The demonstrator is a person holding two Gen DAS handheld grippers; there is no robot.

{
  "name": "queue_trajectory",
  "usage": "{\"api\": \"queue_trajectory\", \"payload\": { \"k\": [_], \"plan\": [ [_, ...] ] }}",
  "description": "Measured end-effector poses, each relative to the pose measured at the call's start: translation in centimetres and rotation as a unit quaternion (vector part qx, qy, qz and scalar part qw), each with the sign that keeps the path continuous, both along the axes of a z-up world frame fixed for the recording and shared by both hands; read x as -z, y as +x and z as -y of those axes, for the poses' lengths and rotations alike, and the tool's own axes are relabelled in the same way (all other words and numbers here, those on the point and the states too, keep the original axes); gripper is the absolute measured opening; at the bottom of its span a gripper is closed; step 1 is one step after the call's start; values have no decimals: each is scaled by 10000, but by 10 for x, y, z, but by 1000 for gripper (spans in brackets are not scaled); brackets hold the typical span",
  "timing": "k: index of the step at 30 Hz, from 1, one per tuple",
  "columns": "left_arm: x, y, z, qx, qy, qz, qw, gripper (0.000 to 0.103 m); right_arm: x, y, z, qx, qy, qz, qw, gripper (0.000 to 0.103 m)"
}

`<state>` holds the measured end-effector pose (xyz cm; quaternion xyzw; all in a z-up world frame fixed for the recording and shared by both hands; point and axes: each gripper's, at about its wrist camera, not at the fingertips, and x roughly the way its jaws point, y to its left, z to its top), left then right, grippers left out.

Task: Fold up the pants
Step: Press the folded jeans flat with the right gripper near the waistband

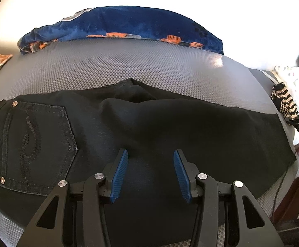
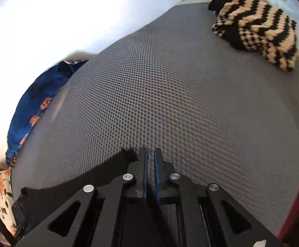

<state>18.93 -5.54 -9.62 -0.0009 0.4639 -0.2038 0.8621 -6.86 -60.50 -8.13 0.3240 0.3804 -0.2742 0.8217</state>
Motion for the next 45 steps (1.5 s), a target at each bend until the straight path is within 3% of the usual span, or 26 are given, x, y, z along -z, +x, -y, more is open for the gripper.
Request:
{"api": "queue_trajectory", "payload": {
  "k": [3, 5, 11, 15, 21, 24, 28, 32, 36, 40, 45],
  "plan": [
    [-1, -7, 3, 149, 24, 40, 9999, 48, -9, -27, -15, -49, 122, -1, 9999, 10],
    [0, -14, 6, 288, 90, 93, 9995, 48, -11, -47, -33, -55, 139, -89, 9998, 17],
    [5, -27, 9, 609, 133, 119, 9980, 48, -9, -82, -89, -397, 245, -23, 9989, 17],
    [16, -25, 3, 541, 280, 29, 9981, 48, 5, -74, -115, -722, 385, -187, 9965, 17],
    [23, -28, -16, 425, 441, 148, 9980, 48, 29, -60, -111, -516, 484, -657, 9953, 13],
    [17, -26, -29, 288, 228, 98, 9993, 48, 12, -50, -112, -346, 289, -677, 9967, 17],
    [10, -22, -43, 105, 187, 236, 9995, 48, -24, 8, -142, -1170, 86, -442, 9921, 17],
    [6, -19, -59, -103, 253, 321, 9991, 49, -45, 100, -192, -2271, 266, -149, 9734, 17],
    [6, -19, -77, -332, 278, 310, 9986, 49, -41, 200, -257, -3443, 714, -98, 9361, 17],
    [10, -19, -94, -569, 150, 219, 9980, 49, -27, 281, -324, -4361, 853, -390, 8950, 20],
    [14, -23, -102, -595, 8, 198, 9980, 49, 3, 341, -375, -4939, 1097, -835, 8585, 23]
  ]
}}
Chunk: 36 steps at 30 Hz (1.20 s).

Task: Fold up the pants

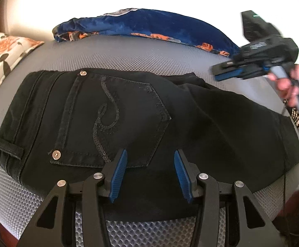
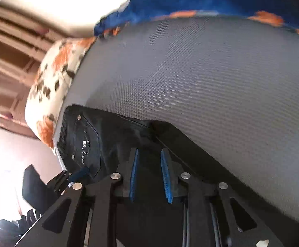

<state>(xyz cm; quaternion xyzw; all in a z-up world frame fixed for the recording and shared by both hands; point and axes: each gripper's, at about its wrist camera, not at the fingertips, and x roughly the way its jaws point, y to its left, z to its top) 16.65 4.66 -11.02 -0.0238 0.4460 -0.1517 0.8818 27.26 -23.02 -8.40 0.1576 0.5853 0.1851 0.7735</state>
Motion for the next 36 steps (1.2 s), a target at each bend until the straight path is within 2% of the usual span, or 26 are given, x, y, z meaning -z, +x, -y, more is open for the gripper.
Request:
{"api": "queue_trajectory", "payload": {
  "k": [4, 6, 8, 9, 13, 16, 19, 21, 23, 24, 25, 26, 30, 33, 36],
  "plan": [
    [2, -1, -2, 34, -94, 1, 9999, 50, 21, 24, -20, -285, -47, -229, 9993, 23],
    [2, 0, -1, 69, -98, 11, 9999, 52, 27, 30, -27, -403, 87, -345, 9986, 23],
    [2, -2, 1, 115, -92, 44, 9999, 53, 22, 30, -31, -489, 51, -186, 9986, 9],
    [3, -2, 2, 120, -65, 66, 9999, 54, 15, 29, -33, -551, 84, -39, 9984, 9],
    [4, -5, 6, 139, -6, 157, 9998, 57, -1, 26, -37, -398, -306, 371, 9980, 7],
    [5, -7, 7, 158, -16, 179, 9997, 59, 7, 31, -37, -263, -600, 446, 9969, 6],
    [5, -7, 6, 167, -20, 200, 9997, 59, 24, 36, -48, -342, -1121, 489, 9919, 6],
    [5, -7, 8, 188, 40, 222, 9996, 60, 28, 39, -50, -339, -1215, 519, 9907, 6],
    [6, -7, 9, 201, 44, 225, 9995, 62, 27, 42, -41, -183, -865, 276, 9957, 15],
    [6, -8, 9, 212, 57, 232, 9995, 63, 29, 44, -32, -158, -386, -54, 9991, 26],
    [6, -7, 10, 217, 79, 238, 9995, 63, 30, 46, -29, -187, -122, -241, 9995, 39],
    [6, -8, 11, 226, 124, 246, 9994, 64, 30, 47, -24, -201, 86, -344, 9992, 41],
    [7, -7, 11, 228, 155, 243, 9993, 66, 33, 42, -5, -465, 134, -630, 9968, 42],
    [8, -7, 12, 236, 183, 245, 9993, 67, 33, 36, 6, -717, 122, -720, 9947, 38],
    [9, -7, 13, 267, 273, 244, 9990, 67, 34, 29, 12, -974, 17, -740, 9925, 26]
  ]
}}
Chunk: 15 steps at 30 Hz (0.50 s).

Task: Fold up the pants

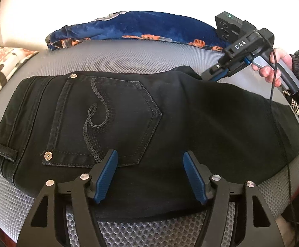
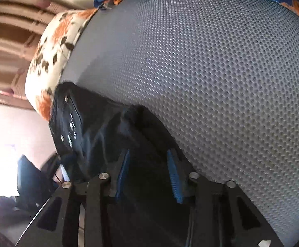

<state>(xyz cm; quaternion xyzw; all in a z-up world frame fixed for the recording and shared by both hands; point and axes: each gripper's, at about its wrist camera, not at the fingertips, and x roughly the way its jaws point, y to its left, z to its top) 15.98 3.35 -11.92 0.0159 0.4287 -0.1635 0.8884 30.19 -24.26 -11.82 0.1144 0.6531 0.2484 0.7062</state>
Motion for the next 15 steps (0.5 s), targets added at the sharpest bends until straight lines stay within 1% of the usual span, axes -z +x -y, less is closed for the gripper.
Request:
{"api": "queue_trajectory", "payload": {
  "k": [1, 4, 8, 11, 13, 14, 15],
  "plan": [
    [0, 0, 0, 0, 12, -3, 10000, 67, 1, -1, 3, -27, -11, -4, 10000, 22],
    [1, -1, -1, -10, 3, -22, 10000, 67, 2, -5, 14, -20, -4, -64, 10000, 17],
    [2, -2, 1, 9, 52, -19, 10000, 69, 3, -11, 25, 25, 23, -125, 9999, 16],
    [2, -2, 3, 21, 109, -6, 9999, 70, 6, -16, 31, -7, 246, -231, 9994, 18],
    [3, -2, 5, 28, 129, -3, 9999, 72, 7, -17, 33, 55, 369, -172, 9992, 20],
    [3, -2, 6, 33, 151, -5, 9999, 73, 7, -18, 33, 105, 445, -138, 9989, 18],
    [3, -2, 6, 38, 173, -6, 9998, 73, 5, -19, 33, 136, 419, -42, 9990, 8]
  ]
}}
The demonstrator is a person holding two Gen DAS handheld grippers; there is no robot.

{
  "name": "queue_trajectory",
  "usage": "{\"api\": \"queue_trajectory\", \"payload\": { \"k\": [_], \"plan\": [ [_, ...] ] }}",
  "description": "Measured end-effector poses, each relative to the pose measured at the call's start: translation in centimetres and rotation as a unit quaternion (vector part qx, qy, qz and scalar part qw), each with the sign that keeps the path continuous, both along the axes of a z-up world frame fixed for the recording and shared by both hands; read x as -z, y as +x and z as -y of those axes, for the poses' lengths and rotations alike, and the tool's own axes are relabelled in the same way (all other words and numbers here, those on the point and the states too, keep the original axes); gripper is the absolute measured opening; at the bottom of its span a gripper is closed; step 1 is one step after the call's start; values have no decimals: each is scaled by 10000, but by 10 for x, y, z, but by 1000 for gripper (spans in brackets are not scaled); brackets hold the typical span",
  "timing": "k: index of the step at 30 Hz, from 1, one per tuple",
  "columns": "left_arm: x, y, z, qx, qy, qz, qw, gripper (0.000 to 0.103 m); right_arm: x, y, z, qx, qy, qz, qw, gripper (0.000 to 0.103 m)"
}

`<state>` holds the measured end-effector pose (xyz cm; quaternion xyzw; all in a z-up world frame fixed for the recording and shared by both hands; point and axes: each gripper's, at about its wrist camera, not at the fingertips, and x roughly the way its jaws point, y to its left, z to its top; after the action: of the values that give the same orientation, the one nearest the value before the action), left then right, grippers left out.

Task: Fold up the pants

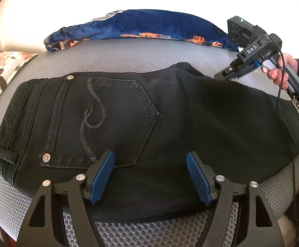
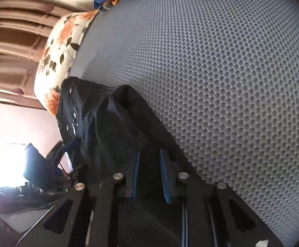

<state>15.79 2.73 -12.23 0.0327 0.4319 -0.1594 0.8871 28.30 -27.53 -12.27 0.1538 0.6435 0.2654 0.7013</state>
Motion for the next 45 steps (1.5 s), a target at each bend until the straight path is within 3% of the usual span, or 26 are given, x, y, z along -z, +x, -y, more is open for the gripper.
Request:
{"api": "queue_trajectory", "payload": {
  "k": [2, 8, 10, 14, 17, 25, 28, 30, 31, 34, 38, 41, 42, 44, 45],
  "plan": [
    [0, 0, 0, -5, 12, 4, 10000, 74, -13, -3, -6, 92, -278, 443, 9986, 5],
    [0, 0, 1, -26, 18, 11, 10000, 74, -49, -8, -5, 431, -503, 1278, 9896, 1],
    [0, -1, 2, -28, 36, 13, 10000, 74, -47, -4, -3, 539, -631, 1296, 9881, 1],
    [0, -1, 1, -39, -15, -2, 10000, 74, -25, 6, -3, 552, -675, 888, 9922, 7],
    [-1, 0, 1, -52, -13, -17, 10000, 74, -19, 12, -6, 688, -463, 767, 9936, 21],
    [-6, 4, -4, -153, -215, -117, 9996, 74, -16, 34, -56, 50, -402, 781, 9961, 29],
    [-4, 3, -3, -101, -129, -84, 9998, 74, -8, 41, -67, -29, -189, 606, 9980, 26],
    [-4, 2, -1, -64, -69, -54, 9999, 74, -11, 41, -74, -31, -286, 778, 9966, 13],
    [-3, 1, -1, -55, -67, -40, 10000, 74, -16, 39, -75, 9, -379, 904, 9952, 11],
    [-1, 0, -2, -49, -94, 13, 9999, 74, -28, 32, -74, 93, -504, 1251, 9908, 8],
    [0, -2, -1, -58, -47, 55, 10000, 74, -10, 36, -78, 194, -964, 1251, 9873, 7],
    [-2, 0, 1, -4, 38, 14, 10000, 74, -6, 39, -80, 229, -993, 1265, 9867, 8],
    [-3, 1, 1, 16, 59, -16, 10000, 74, -7, 38, -80, 206, -1035, 1256, 9865, 10],
    [-12, 6, 1, 53, -18, -108, 9999, 74, -16, 37, -76, 349, -1001, 1170, 9875, 26],
    [-18, 8, 1, 80, -50, -71, 9999, 74, -25, 34, -71, 524, -992, 1230, 9861, 29]
  ]
}}
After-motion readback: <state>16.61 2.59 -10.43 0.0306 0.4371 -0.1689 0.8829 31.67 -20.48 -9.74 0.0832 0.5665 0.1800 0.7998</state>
